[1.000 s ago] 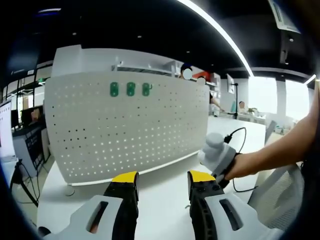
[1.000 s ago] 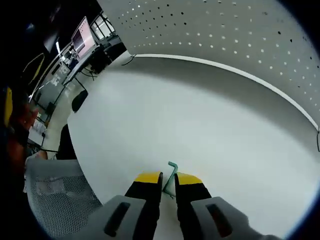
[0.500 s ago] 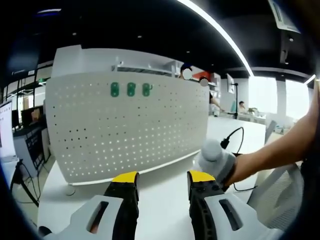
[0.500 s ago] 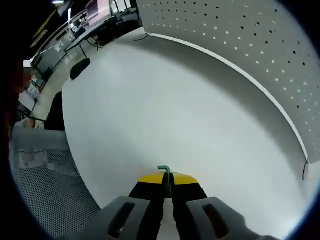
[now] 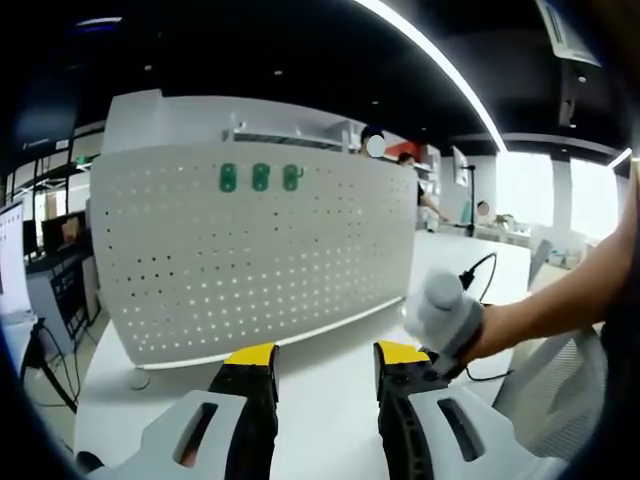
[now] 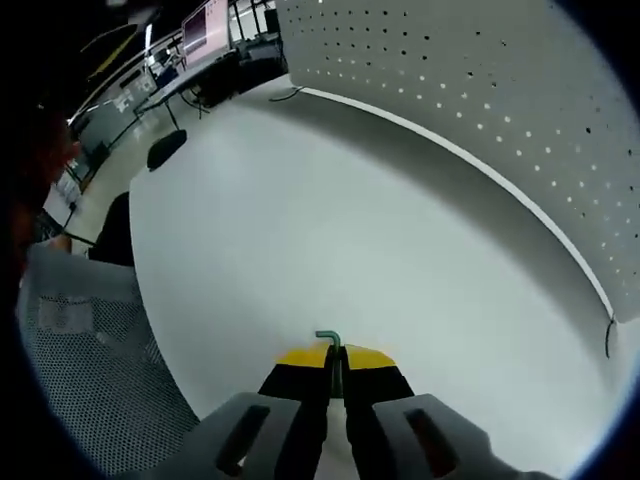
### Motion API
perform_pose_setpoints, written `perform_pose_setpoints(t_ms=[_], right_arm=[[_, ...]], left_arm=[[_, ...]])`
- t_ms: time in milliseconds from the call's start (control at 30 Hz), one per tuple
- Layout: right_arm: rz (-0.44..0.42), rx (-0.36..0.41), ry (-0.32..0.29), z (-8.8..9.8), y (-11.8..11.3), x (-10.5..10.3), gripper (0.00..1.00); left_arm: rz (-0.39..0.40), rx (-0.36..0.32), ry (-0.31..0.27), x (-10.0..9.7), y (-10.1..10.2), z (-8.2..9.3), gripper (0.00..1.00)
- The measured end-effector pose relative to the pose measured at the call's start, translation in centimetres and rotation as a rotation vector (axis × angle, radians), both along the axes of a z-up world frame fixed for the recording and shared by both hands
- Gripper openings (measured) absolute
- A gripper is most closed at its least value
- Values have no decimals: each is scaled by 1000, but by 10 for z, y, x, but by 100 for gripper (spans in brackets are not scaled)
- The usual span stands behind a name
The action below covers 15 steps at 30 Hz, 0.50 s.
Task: Insert the hook assembly into the mounting plate slot until the hook locks in place.
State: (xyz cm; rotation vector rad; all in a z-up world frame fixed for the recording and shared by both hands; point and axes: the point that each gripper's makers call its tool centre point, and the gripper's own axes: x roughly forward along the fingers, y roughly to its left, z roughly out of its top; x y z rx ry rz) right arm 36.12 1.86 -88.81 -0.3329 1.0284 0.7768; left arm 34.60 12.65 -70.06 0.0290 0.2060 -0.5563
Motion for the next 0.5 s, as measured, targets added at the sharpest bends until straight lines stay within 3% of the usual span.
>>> perform_pose_setpoints(t_ms=[300,500], right_arm=[[-63,85,-49,16,-6,12,2],[-121,173,-109,37,-6,25,2]], left_arm=[[-19,2,2,2,-8,0,39],[-29,7,9,3,-10,-4,39]])
